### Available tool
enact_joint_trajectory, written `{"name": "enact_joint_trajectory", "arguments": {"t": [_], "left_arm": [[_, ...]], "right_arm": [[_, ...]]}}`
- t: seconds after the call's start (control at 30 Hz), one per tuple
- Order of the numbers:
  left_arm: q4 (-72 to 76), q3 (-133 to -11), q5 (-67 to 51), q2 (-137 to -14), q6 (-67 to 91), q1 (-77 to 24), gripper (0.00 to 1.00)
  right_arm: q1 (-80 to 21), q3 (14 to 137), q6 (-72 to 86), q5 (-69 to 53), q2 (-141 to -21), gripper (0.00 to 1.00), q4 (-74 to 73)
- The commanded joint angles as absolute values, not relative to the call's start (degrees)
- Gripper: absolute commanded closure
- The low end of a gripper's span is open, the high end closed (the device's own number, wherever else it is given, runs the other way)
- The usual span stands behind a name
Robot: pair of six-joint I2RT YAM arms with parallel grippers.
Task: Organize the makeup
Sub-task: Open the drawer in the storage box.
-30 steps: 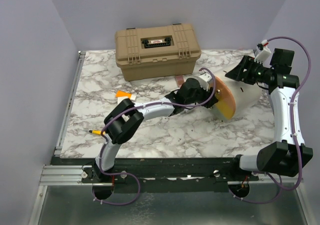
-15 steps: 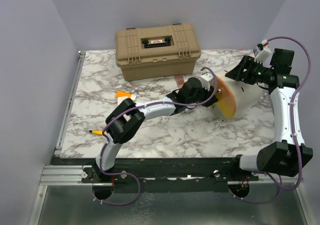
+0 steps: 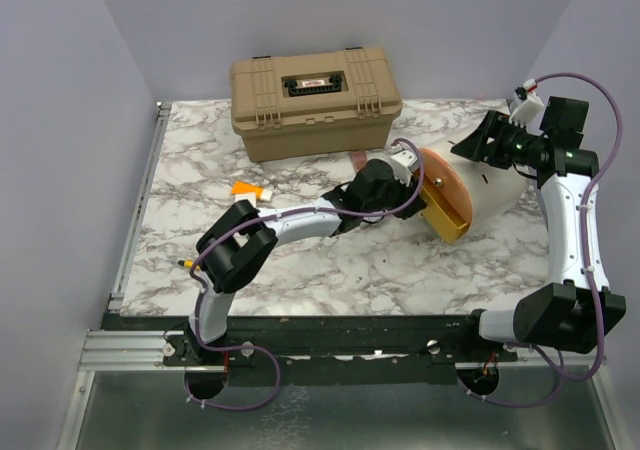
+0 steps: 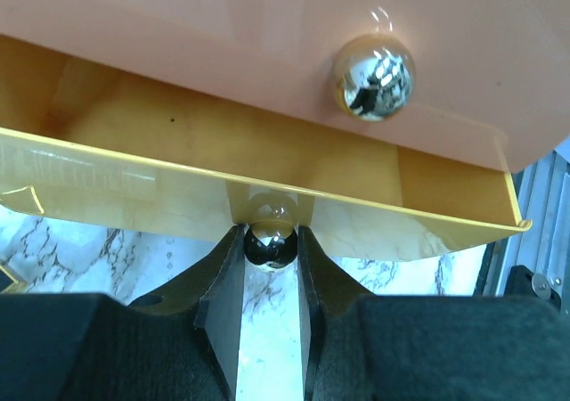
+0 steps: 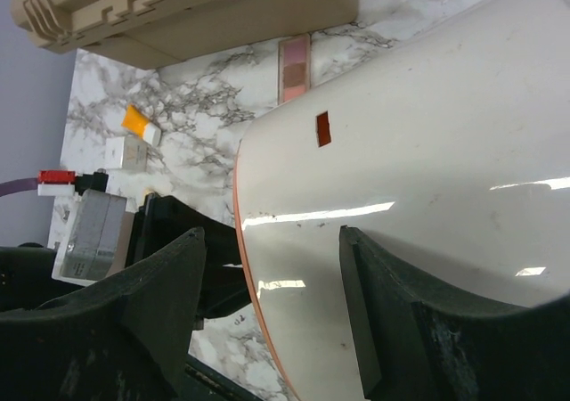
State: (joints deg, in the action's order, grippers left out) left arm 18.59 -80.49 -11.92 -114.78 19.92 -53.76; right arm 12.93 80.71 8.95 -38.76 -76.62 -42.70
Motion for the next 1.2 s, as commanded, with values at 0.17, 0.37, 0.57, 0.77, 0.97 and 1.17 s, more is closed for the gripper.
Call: {"name": "enact_joint_trajectory", "arguments": {"t": [0.17, 0.37, 0.57, 0.77, 0.97, 1.17], "left_arm": [[16.9, -76.3, -14.0, -108.9, 20.2, -54.1, 0.88], [16.8, -72.8, -13.6, -106.0, 20.6, -54.4, 0.88], [15.8, -71.4, -13.1, -103.6, 20.0, -54.3, 0.88], [13.5, -71.1, -13.9, -102.9, 20.0, -54.4, 0.87], [13.5, -68.3, -12.7, -101.0, 19.7, -54.4, 0.86], [10.6, -69.9, -12.1, -101.5, 16.6, -54.4, 0.83]], "right_arm": [[12.9, 80.3, 8.7, -30.6, -77.0, 0.32, -45.4], [13.0, 83.6, 8.5, -35.7, -74.5, 0.32, -45.1], [12.8, 87.4, 6.9, -31.4, -72.8, 0.25, -48.1], [12.3, 87.5, 5.7, -26.3, -71.1, 0.18, -48.4], [12.3, 87.8, 6.1, -28.7, -72.4, 0.18, -48.6], [12.2, 86.5, 6.0, -32.6, -73.2, 0.18, -46.8]]}}
